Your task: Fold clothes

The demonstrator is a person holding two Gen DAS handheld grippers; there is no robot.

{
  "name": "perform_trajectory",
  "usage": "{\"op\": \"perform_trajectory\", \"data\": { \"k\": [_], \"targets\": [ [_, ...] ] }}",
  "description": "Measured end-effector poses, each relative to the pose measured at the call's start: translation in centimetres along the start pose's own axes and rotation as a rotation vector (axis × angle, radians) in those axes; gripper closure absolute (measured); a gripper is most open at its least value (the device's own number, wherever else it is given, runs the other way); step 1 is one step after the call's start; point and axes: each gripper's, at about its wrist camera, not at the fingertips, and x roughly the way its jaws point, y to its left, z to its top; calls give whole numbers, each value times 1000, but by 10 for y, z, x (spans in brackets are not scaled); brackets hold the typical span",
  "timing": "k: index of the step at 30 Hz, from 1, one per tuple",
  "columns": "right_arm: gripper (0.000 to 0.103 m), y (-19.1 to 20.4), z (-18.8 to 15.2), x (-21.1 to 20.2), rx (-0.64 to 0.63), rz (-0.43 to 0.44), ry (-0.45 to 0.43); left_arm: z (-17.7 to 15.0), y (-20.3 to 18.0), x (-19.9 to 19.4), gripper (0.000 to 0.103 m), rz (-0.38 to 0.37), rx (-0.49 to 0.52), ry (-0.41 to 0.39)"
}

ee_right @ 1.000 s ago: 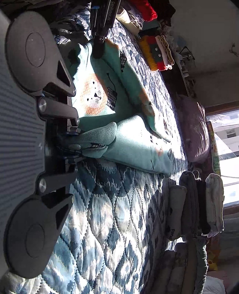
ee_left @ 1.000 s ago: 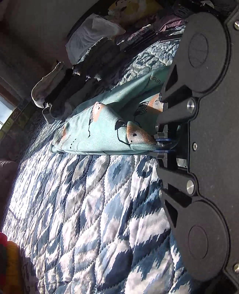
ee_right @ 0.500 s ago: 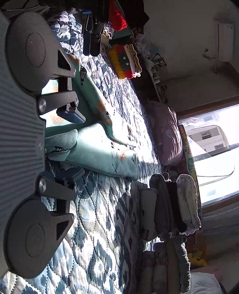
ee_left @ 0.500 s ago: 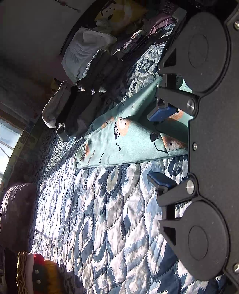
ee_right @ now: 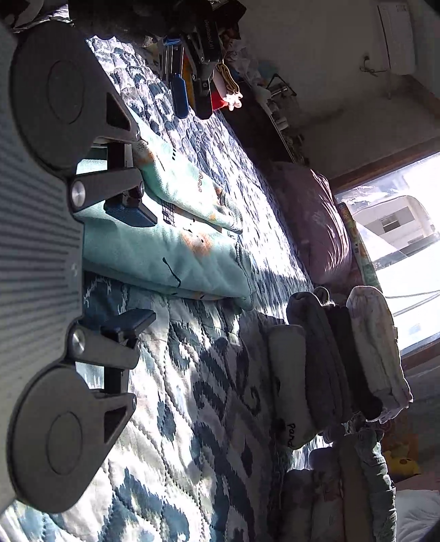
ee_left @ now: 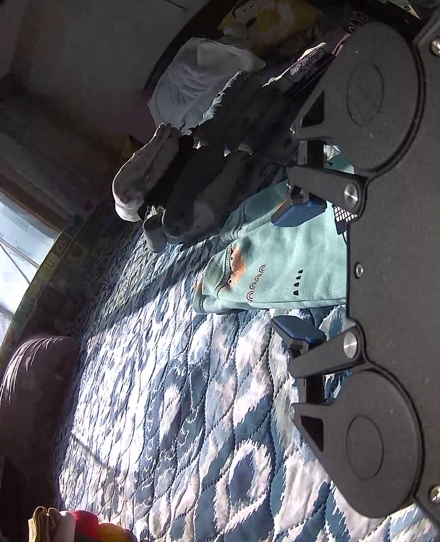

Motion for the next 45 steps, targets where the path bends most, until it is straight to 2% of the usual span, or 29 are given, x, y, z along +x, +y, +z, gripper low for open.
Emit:
{"op": "perform_trajectory", "data": {
  "k": [7,11,13,15,17,19,22,25,29,30,40,45],
  "targets": [
    [47,-8,5,18,42,23,71,29,5,49,53,21,58,44],
    [43,-7,2,23,39,25,77,37,2,78,54,44,104,74],
    [40,-7,1,24,28,29,75,39,3,89,59,58,116,87],
    [38,-8,1,24,31,39,74,40,5,98,59,67,112,95],
    [36,-10,1,25,39,52,74,38,3,103,64,66,117,102],
    [33,-12,1,26,46,63,74,36,-2,107,77,80,141,103],
    [32,-12,1,27,48,71,73,32,-9,106,87,110,198,95],
    [31,-13,1,28,49,74,70,33,-5,100,93,113,184,77],
    [31,-15,-1,27,56,80,59,37,-6,82,93,119,184,36],
    [31,-14,-1,27,55,79,57,38,-6,79,99,128,186,25],
    [31,-14,-3,28,44,71,40,41,10,46,101,157,102,-52],
    [31,-15,-5,28,50,74,30,47,25,15,101,187,72,-111]
  ]
}}
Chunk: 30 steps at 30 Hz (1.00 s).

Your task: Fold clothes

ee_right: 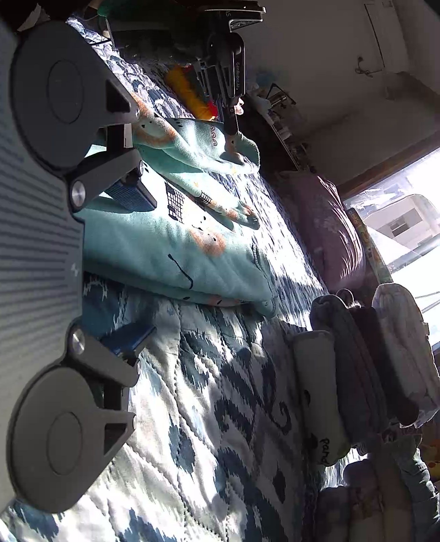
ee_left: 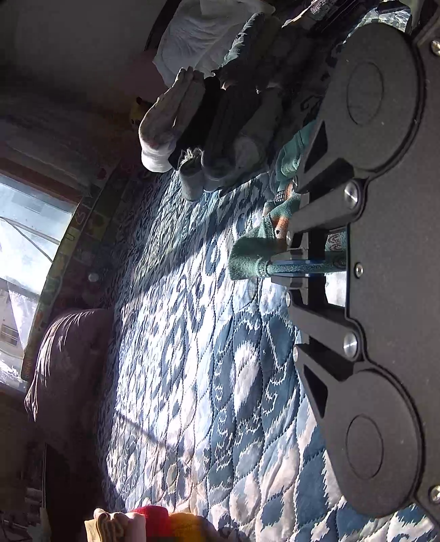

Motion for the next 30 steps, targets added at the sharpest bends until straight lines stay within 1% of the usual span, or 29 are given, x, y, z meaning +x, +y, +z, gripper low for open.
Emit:
{"op": "perform_trajectory", "data": {
  "k": [6,12,15,25,30],
  "targets": [
    [31,1,-2,0,-6,-5,-9,7,26,-33,101,57,-21,-53],
    [31,4,-3,2,-21,-20,-14,5,50,-64,101,117,-25,-82],
    [31,4,-4,1,-22,-23,-18,3,58,-78,101,143,-30,-95],
    [31,2,-4,1,-10,-15,-22,-13,90,-128,101,242,-94,-140],
    [31,2,-3,1,-8,-15,-22,-22,99,-147,101,290,-103,-159]
  ]
}}
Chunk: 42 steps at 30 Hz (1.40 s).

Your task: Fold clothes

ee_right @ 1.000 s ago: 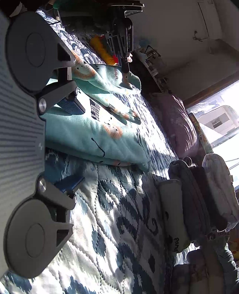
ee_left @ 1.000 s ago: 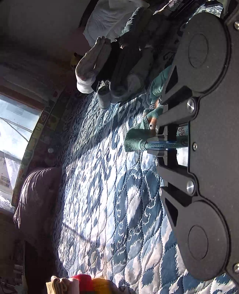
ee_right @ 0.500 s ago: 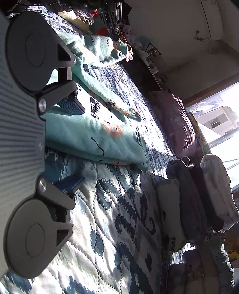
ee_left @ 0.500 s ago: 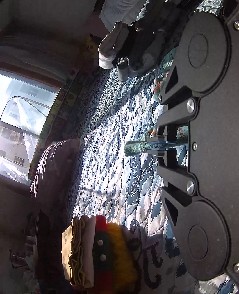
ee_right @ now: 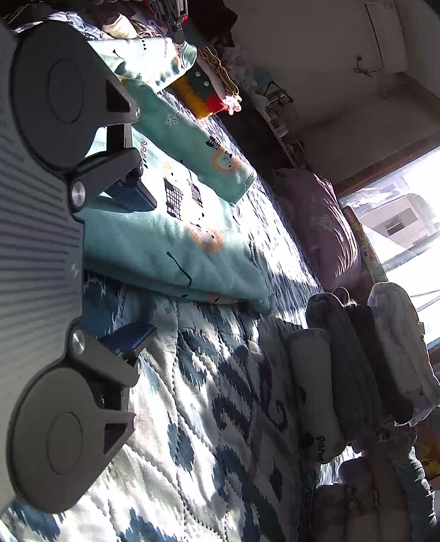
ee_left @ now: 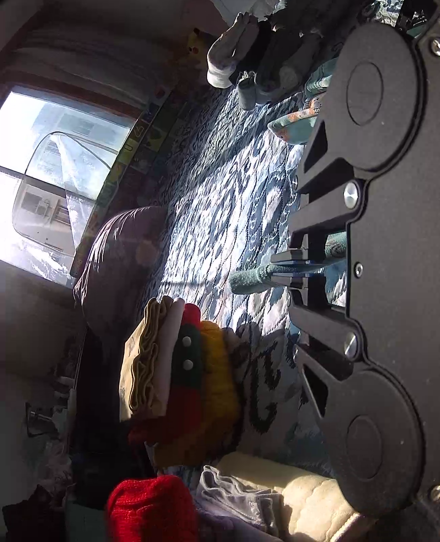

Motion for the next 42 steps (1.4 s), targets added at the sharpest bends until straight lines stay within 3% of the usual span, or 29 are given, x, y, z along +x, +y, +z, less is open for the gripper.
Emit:
{"op": "perform_trajectory", "data": {
  "k": [14,24,26,28,29,31,32,34,35,37,39,42],
  "targets": [
    [31,0,0,0,4,1,-1,-27,26,-13,101,146,52,48],
    [31,-1,0,0,4,2,-1,-65,19,18,100,310,294,141],
    [31,-1,-1,0,6,3,-1,-66,17,20,93,339,318,149],
    [31,-1,0,0,8,4,-2,-64,11,15,72,416,362,114],
    [31,-2,0,0,9,5,-2,-62,7,12,67,463,384,88],
    [31,-1,-1,0,9,4,-3,-57,0,2,72,472,381,36],
    [31,-2,0,0,9,5,-2,-54,-6,-3,73,435,371,18],
    [31,-2,0,0,9,5,-2,-53,-24,-11,73,288,344,7],
    [31,-2,0,0,9,5,-2,-55,-30,-11,73,219,328,18],
    [31,-2,-1,0,9,5,-3,-66,-43,-7,72,-4,270,70],
    [31,-2,-1,0,10,5,-3,-78,-53,-2,72,-117,265,106],
    [31,-2,-1,0,12,7,-3,-87,-49,14,80,-59,271,157]
  ]
}}
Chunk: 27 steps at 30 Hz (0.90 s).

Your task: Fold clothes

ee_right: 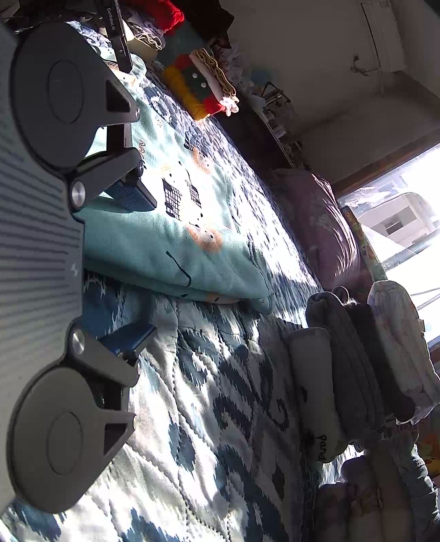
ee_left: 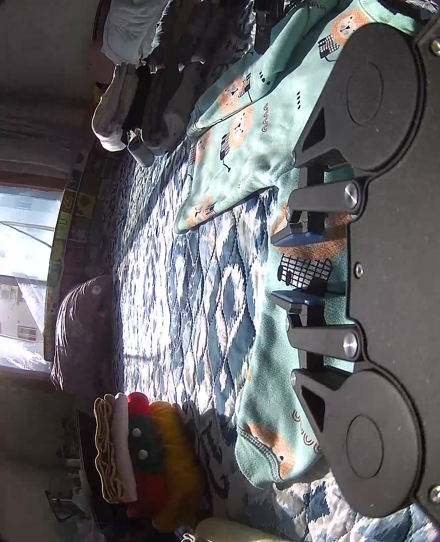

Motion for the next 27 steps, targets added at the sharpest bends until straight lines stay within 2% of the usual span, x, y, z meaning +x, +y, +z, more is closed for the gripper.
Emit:
{"op": "perform_trajectory", "data": {
  "k": [1,3,6,9,10,11,14,15,16,18,20,22,26,27],
  "targets": [
    [31,0,0,0,1,1,0,-2,1,6,84,21,0,20],
    [31,-1,0,0,6,5,-1,2,18,6,92,118,-55,22],
    [31,-2,0,0,14,10,-2,7,40,1,92,329,-17,9],
    [31,-3,0,-1,13,10,-1,10,61,-2,88,502,-25,22],
    [31,-2,0,0,12,9,-1,11,72,-5,84,544,-60,19],
    [31,-2,0,0,8,5,2,12,78,-8,84,560,-93,15],
    [31,1,1,-1,-2,-4,7,18,76,-15,82,493,-190,-9],
    [31,1,1,-1,-3,-7,8,20,71,-16,74,455,-223,-18],
    [31,2,1,-2,-6,-13,9,22,65,-15,55,414,-257,-26],
    [31,3,1,-4,-5,-20,10,27,49,-12,37,305,-316,-28],
    [30,2,3,-7,12,-25,16,33,32,-8,35,194,-361,-20],
    [30,0,9,-9,38,-29,33,36,14,1,29,80,-365,1],
    [33,0,28,-9,41,-72,44,38,-24,15,29,-86,-350,40],
    [36,3,35,-3,20,-87,51,38,-32,18,29,-101,-337,44]
  ]
}}
